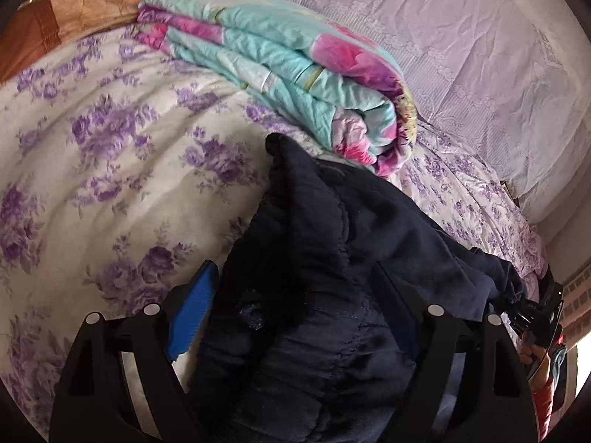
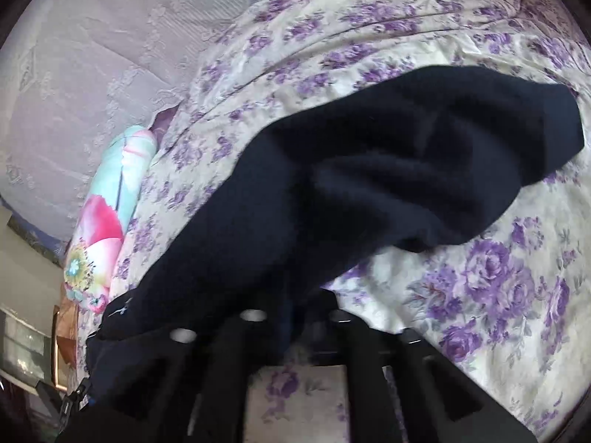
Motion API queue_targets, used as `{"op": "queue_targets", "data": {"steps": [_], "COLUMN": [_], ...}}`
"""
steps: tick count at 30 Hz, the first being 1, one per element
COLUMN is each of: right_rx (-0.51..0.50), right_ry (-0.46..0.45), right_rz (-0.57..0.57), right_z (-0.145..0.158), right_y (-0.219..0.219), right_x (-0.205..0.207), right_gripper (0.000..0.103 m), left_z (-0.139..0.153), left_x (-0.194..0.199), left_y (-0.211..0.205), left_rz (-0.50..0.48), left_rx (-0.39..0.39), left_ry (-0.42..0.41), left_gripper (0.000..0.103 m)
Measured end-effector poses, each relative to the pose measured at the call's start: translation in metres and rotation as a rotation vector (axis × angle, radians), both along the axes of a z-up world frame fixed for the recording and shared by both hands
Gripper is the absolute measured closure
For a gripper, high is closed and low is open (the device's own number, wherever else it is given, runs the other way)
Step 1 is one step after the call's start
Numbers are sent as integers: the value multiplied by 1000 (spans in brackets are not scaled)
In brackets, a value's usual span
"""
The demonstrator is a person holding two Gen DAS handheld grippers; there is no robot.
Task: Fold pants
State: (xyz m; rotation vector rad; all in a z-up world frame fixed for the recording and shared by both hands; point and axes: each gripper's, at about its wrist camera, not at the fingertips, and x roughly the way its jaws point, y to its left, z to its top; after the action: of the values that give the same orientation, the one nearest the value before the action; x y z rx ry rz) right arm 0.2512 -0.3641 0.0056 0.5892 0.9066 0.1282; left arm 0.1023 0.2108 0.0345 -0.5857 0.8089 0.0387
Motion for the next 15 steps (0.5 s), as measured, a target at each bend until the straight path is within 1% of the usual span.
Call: {"op": "queue_targets", "data": {"steps": [1,2,3,4,5,8,9,10,12,14,15], "right_rx": [-1,-10,-11,-11,-2,-8,11,-14,-80,-137,-152], "right_ry": [-49,-99,-152,-173,-151,34,13,-14,-7,9,9], "right_rz": [-10,-7,-5,-23,-32,-39,-28,-25,-16,3,-17], "right_z": [13,26,37,41,36,-17,-28,-26,-19,-11,-5], "right_y": [-3,-7,-14,-25,-34,-52,-53,-51,-42,-36,-37], "right_x": [-10,-23,-37,-53,-61,-66,-71,-75,-77,-77,-83], "right_gripper": [99,99,99,99,99,99,101,101,99,93,89], "left_z": [-3,-3,-2,-2,-2,-1,-1,-1,-2,-4,-3], "left_x": [1,0,-1,-2,-1,1,0,0,-1,-1,-1], "left_y": [4,5,5,3,1,-7,-9,-9,-6,-4,-4], "left_rz": [0,2,2,0,-2,-17,-19,-18,-16,-17,-18], "left_rx": [-32,-41,-39,-26,-11,33,47,51,36,19,20], "left_ry": [6,2,-1,2,8,17,16,15,15,16,16], "left_gripper": [22,22,22,22,22,20,20,20,20,19,19]}}
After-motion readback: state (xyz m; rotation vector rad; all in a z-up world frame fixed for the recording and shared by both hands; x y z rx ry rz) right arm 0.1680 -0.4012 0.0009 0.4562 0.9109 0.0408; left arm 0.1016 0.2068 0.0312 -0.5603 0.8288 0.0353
